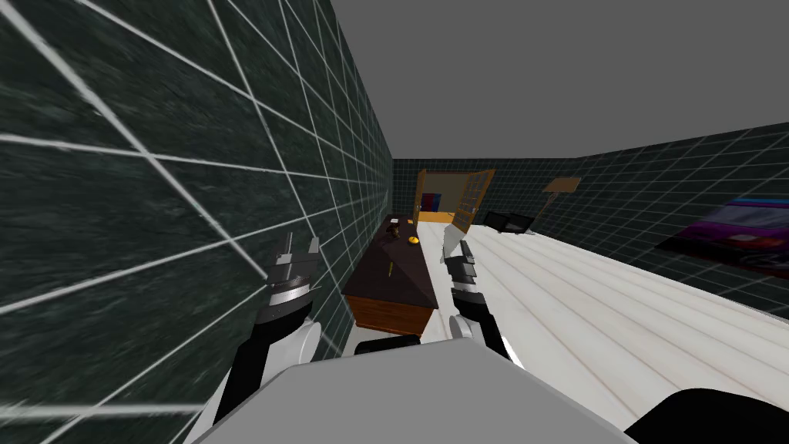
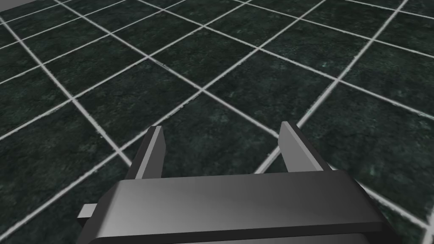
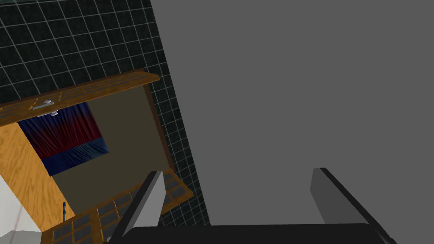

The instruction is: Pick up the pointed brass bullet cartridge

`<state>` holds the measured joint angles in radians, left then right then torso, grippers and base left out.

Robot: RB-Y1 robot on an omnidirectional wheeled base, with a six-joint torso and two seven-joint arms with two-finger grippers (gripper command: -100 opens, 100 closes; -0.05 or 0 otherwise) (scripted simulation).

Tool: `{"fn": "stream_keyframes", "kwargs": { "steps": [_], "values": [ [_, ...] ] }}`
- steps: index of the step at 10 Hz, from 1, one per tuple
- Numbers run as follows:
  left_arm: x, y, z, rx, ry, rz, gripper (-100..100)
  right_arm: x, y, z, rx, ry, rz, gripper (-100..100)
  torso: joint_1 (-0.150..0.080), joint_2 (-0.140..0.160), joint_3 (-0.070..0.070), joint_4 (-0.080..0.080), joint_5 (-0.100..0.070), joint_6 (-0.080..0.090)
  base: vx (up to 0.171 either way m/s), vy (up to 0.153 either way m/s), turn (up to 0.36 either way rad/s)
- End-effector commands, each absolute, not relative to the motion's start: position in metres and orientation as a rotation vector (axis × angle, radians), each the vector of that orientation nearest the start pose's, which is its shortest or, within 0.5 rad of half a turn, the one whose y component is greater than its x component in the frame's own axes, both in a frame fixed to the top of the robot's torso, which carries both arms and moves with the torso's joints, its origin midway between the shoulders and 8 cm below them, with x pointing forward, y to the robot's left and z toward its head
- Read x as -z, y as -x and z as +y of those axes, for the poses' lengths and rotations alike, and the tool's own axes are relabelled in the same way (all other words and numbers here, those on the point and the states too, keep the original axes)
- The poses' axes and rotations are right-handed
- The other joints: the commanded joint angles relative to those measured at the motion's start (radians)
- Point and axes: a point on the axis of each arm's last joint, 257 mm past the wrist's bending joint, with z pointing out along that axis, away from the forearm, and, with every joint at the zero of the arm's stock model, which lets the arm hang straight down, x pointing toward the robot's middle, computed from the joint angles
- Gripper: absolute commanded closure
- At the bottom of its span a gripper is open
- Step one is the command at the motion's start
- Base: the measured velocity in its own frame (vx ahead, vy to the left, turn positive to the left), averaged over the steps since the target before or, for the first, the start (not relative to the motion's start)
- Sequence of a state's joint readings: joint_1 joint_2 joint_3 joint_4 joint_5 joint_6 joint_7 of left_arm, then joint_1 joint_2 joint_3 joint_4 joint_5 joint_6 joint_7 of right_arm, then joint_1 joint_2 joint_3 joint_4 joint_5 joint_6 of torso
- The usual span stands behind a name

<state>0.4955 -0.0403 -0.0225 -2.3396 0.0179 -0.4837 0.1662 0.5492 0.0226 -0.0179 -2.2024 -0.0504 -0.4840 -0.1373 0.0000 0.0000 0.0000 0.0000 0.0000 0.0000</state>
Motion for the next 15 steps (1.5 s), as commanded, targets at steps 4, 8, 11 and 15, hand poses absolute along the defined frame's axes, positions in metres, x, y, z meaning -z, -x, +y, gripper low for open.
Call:
{"fn": "stream_keyframes", "kwargs": {
  "steps": [4, 8, 11, 15],
  "values": [
    [-0.049, -0.334, 0.276, 1.502, 0.718, 0.485, 0, 0.044, -0.365, -0.280, -1.336, -0.753, 0.794, -100, -0.001, 0.002, 0.001, 0.000, 0.000, 0.000, -0.024, -0.009, 0.163],
    [-0.049, -0.334, 0.276, 1.502, 0.718, 0.485, 0, 0.059, -0.372, -0.263, -1.296, -0.674, 0.919, -100, -0.001, 0.002, 0.001, 0.000, 0.000, 0.000, -0.030, -0.006, 0.143],
    [-0.049, -0.334, 0.276, 1.502, 0.718, 0.485, 0, 0.080, -0.379, -0.246, -1.257, -0.592, 1.051, -100, -0.001, 0.001, 0.001, 0.000, 0.000, 0.000, -0.025, -0.002, 0.165],
    [-0.049, -0.334, 0.276, 1.502, 0.718, 0.485, 0, 0.109, -0.384, -0.226, -1.203, -0.492, 1.203, -100, -0.001, 0.001, 0.001, 0.000, 0.000, 0.000, -0.027, -0.004, 0.188]
  ]
}}
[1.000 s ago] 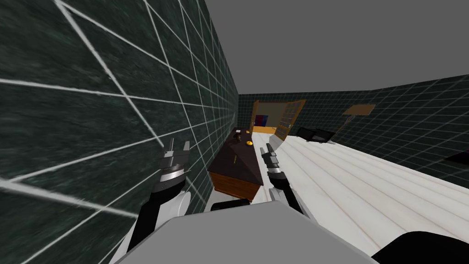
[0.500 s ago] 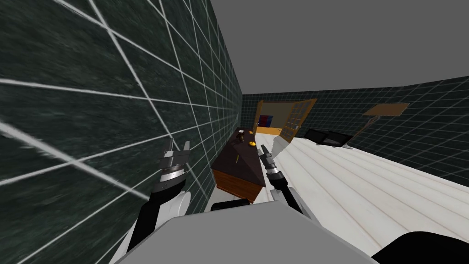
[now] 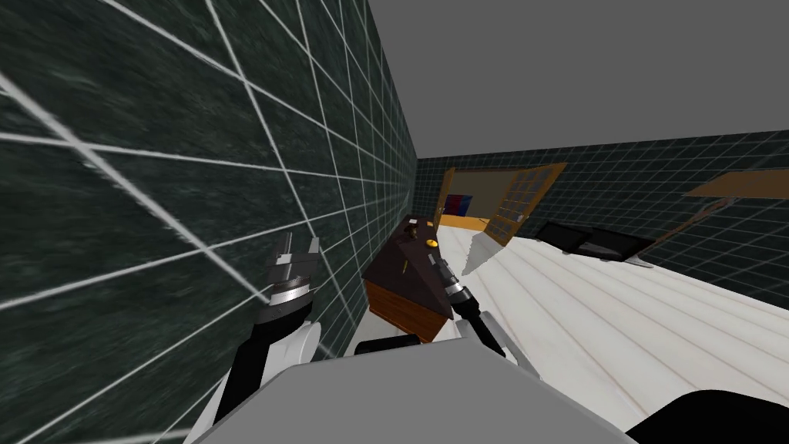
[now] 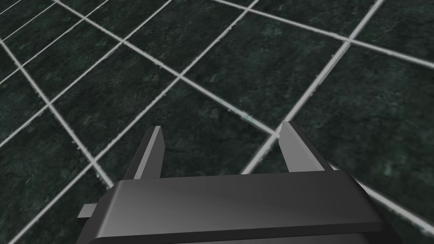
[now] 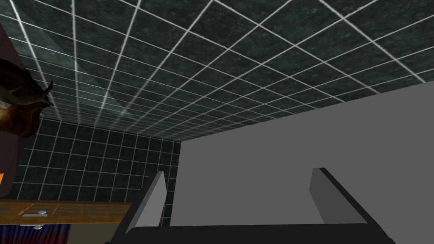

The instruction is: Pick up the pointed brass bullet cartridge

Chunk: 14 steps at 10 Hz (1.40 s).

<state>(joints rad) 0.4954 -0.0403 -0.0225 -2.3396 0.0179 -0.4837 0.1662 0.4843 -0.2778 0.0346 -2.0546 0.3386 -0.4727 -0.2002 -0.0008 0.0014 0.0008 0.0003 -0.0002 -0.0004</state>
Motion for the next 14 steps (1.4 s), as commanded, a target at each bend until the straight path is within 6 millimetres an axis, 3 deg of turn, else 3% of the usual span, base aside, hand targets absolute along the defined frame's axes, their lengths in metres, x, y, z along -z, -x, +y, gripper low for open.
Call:
{"fn": "stream_keyframes", "kwargs": {
  "steps": [1, 2, 4, 5, 6, 7, 9, 10, 12, 13, 14],
  "values": [
    [-0.049, -0.334, 0.276, 1.502, 0.718, 0.485, 0, 0.111, -0.384, -0.224, -1.184, -0.470, 1.219, -100, 0.000, 0.000, 0.000, 0.000, 0.000, 0.000, -0.024, -0.004, 0.134],
    [-0.049, -0.334, 0.276, 1.502, 0.718, 0.485, 0, 0.127, -0.386, -0.217, -1.171, -0.437, 1.283, -100, 0.000, 0.000, 0.000, 0.000, 0.000, 0.001, -0.031, 0.010, 0.229],
    [-0.049, -0.334, 0.276, 1.502, 0.718, 0.485, 0, 0.130, -0.386, -0.213, -1.144, -0.405, 1.304, -100, 0.001, 0.000, 0.000, 0.000, 0.000, 0.001, -0.016, 0.000, 0.083],
    [-0.049, -0.334, 0.276, 1.502, 0.718, 0.485, 0, 0.149, -0.386, -0.207, -1.123, -0.363, 1.376, -100, 0.000, -0.001, 0.000, 0.000, 0.000, 0.001, -0.018, 0.010, 0.265],
    [-0.049, -0.334, 0.276, 1.502, 0.718, 0.485, 0, 0.151, -0.386, -0.204, -1.103, -0.339, 1.390, -100, 0.001, -0.001, 0.000, 0.000, 0.000, 0.000, -0.019, 0.002, 0.170],
    [-0.049, -0.334, 0.276, 1.502, 0.718, 0.485, 0, 0.171, -0.385, -0.199, -1.085, -0.303, 1.459, -100, 0.000, -0.001, 0.000, 0.000, 0.000, 0.001, -0.022, 0.006, 0.324],
    [-0.049, -0.334, 0.276, 1.502, 0.718, 0.485, 0, 0.175, -0.384, -0.196, -1.058, -0.269, 1.477, -100, 0.000, 0.000, 0.000, 0.000, 0.000, 0.001, -0.014, -0.001, 0.057],
    [-0.049, -0.334, 0.276, 1.502, 0.718, 0.485, 0, 0.197, -0.382, -0.192, -1.032, -0.225, 1.552, -100, 0.000, -0.001, 0.000, 0.000, 0.000, 0.001, -0.015, 0.013, 0.283],
    [-0.049, -0.334, 0.276, 1.502, 0.718, 0.485, 0, 0.200, -0.381, -0.190, -1.008, -0.195, 1.566, -100, 0.000, -0.001, -0.001, 0.000, 0.000, 0.001, -0.007, 0.002, 0.097],
    [-0.049, -0.334, 0.276, 1.502, 0.718, 0.485, 0, 0.224, -0.377, -0.188, -0.978, -0.148, 1.642, -100, 0.000, -0.001, -0.001, 0.000, 0.000, 0.002, -0.012, 0.015, 0.343],
    [-0.049, -0.334, 0.276, 1.502, 0.718, 0.485, 0, 0.227, -0.376, -0.187, -0.958, -0.122, 1.653, -100, 0.001, -0.001, -0.001, 0.000, 0.000, 0.000, -0.009, 0.003, 0.178]
  ]
}}
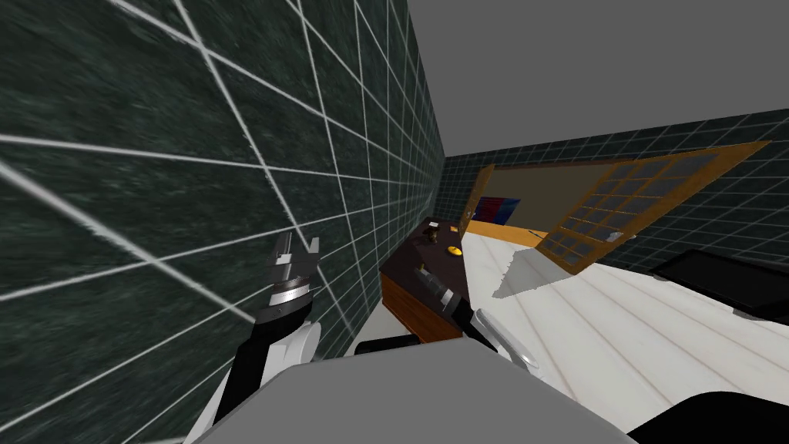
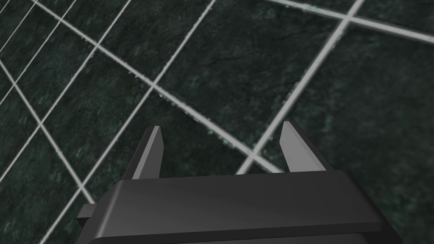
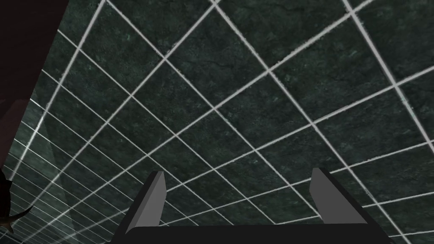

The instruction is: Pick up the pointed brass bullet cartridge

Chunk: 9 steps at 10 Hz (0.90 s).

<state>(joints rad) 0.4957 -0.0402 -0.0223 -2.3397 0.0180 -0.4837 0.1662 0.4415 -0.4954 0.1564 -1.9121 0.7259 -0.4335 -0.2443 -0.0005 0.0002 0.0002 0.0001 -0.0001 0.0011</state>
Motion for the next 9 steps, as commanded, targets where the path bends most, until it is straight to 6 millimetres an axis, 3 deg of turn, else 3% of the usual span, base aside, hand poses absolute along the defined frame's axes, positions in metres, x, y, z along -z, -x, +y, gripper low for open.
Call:
{"fn": "stream_keyframes", "kwargs": {
  "steps": [1, 3, 4, 6, 7, 8, 9],
  "values": [
    [-0.049, -0.334, 0.276, 1.502, 0.718, 0.485, 0, 0.252, -0.370, -0.187, -0.931, -0.082, 1.727, -100, 0.000, 0.000, 0.000, 0.000, 0.000, 0.000, -0.008, 0.011, 0.317],
    [-0.049, -0.334, 0.276, 1.502, 0.718, 0.485, 0, 0.257, -0.369, -0.185, -0.894, -0.034, 1.744, -100, 0.000, 0.000, 0.000, 0.000, 0.000, 0.000, -0.003, 0.002, 0.066],
    [-0.049, -0.334, 0.276, 1.502, 0.718, 0.485, 0, 0.283, -0.361, -0.188, -0.861, 0.011, 1.819, -100, 0.000, 0.000, 0.000, 0.000, 0.000, 0.000, -0.001, 0.015, 0.310],
    [-0.049, -0.334, 0.276, 1.502, 0.718, 0.485, 0, 0.288, -0.359, -0.187, -0.830, 0.053, 1.831, -100, 0.000, -0.001, 0.000, 0.000, 0.000, 0.000, 0.001, 0.003, 0.107],
    [-0.049, -0.334, 0.276, 1.502, 0.718, 0.485, 0, 0.315, -0.349, -0.192, -0.788, 0.106, 1.906, -100, 0.000, -0.001, 0.000, 0.000, 0.000, 0.000, 0.004, 0.015, 0.335],
    [-0.049, -0.334, 0.276, 1.502, 0.718, 0.485, 0, 0.318, -0.348, -0.193, -0.766, 0.137, 1.913, -100, 0.000, -0.001, -0.001, 0.000, 0.000, -0.001, 0.007, 0.004, 0.208],
    [-0.049, -0.334, 0.276, 1.502, 0.718, 0.485, 0, 0.344, -0.337, -0.201, -0.724, 0.187, 1.986, -100, 0.000, -0.001, -0.001, 0.000, 0.000, 0.000, 0.014, 0.011, 0.359]
  ]
}}
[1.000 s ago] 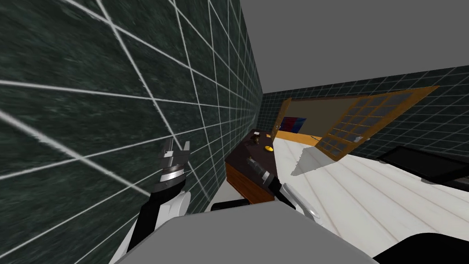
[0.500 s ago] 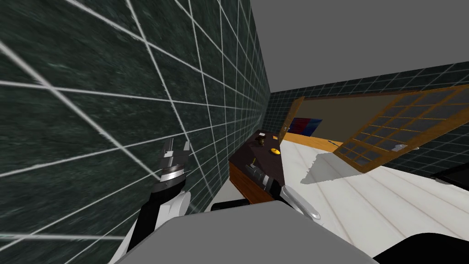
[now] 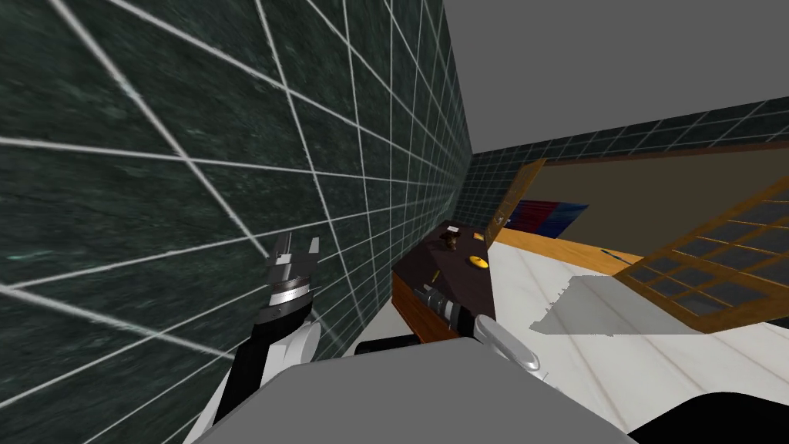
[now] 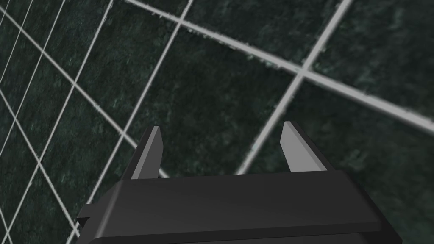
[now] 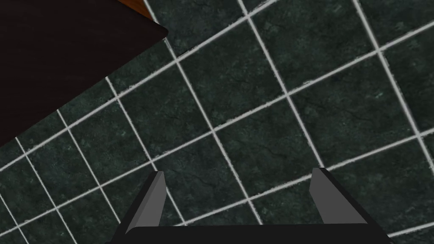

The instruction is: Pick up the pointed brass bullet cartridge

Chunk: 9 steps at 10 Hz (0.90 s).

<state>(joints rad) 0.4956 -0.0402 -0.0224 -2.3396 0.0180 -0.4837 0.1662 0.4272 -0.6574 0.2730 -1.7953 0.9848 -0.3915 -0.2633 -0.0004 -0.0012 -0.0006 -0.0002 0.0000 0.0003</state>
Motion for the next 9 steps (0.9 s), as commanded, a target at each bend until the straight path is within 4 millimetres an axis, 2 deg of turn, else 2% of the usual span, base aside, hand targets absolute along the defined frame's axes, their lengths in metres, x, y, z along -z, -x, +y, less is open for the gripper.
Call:
{"fn": "stream_keyframes", "kwargs": {
  "steps": [1, 2, 3, 5, 6, 7, 8, 9],
  "values": [
    [-0.049, -0.334, 0.276, 1.502, 0.718, 0.485, 0, 0.347, -0.336, -0.201, -0.704, 0.217, 1.992, -100, 0.000, 0.000, 0.000, 0.000, 0.000, 0.000, 0.014, 0.002, 0.156],
    [-0.049, -0.334, 0.276, 1.502, 0.718, 0.486, 0, 0.349, -0.335, -0.202, -0.688, 0.240, 1.995, -100, 0.000, 0.000, 0.000, 0.000, 0.000, 0.001, 0.006, 0.000, -0.041],
    [-0.049, -0.334, 0.276, 1.502, 0.718, 0.486, 0, 0.375, -0.321, -0.213, -0.638, 0.299, 2.067, -100, 0.000, 0.000, 0.000, 0.000, 0.000, 0.001, 0.014, 0.014, 0.348],
    [-0.049, -0.334, 0.276, 1.502, 0.718, 0.486, 0, 0.378, -0.320, -0.214, -0.612, 0.339, 2.070, -100, 0.000, 0.000, 0.000, 0.000, 0.000, 0.001, 0.013, -0.001, 0.090],
    [-0.049, -0.334, 0.276, 1.502, 0.718, 0.486, 0, 0.403, -0.304, -0.229, -0.554, 0.408, 2.139, -100, 0.000, 0.000, 0.000, 0.000, 0.000, 0.002, 0.024, 0.010, 0.362],
    [-0.049, -0.334, 0.276, 1.502, 0.718, 0.485, 0, 0.405, -0.303, -0.230, -0.535, 0.436, 2.140, -100, 0.000, -0.001, 0.000, 0.000, 0.000, 0.000, 0.025, -0.003, 0.198],
    [-0.049, -0.334, 0.276, 1.502, 0.718, 0.486, 0, 0.428, -0.288, -0.245, -0.488, 0.490, 2.201, -100, -0.001, -0.001, -0.001, 0.000, 0.000, 0.001, 0.034, 0.005, 0.301],
    [-0.049, -0.334, 0.276, 1.502, 0.718, 0.486, 0, 0.430, -0.286, -0.249, -0.468, 0.520, 2.204, -100, 0.000, -0.001, -0.001, 0.000, 0.000, 0.000, 0.034, -0.005, 0.157]
  ]
}}
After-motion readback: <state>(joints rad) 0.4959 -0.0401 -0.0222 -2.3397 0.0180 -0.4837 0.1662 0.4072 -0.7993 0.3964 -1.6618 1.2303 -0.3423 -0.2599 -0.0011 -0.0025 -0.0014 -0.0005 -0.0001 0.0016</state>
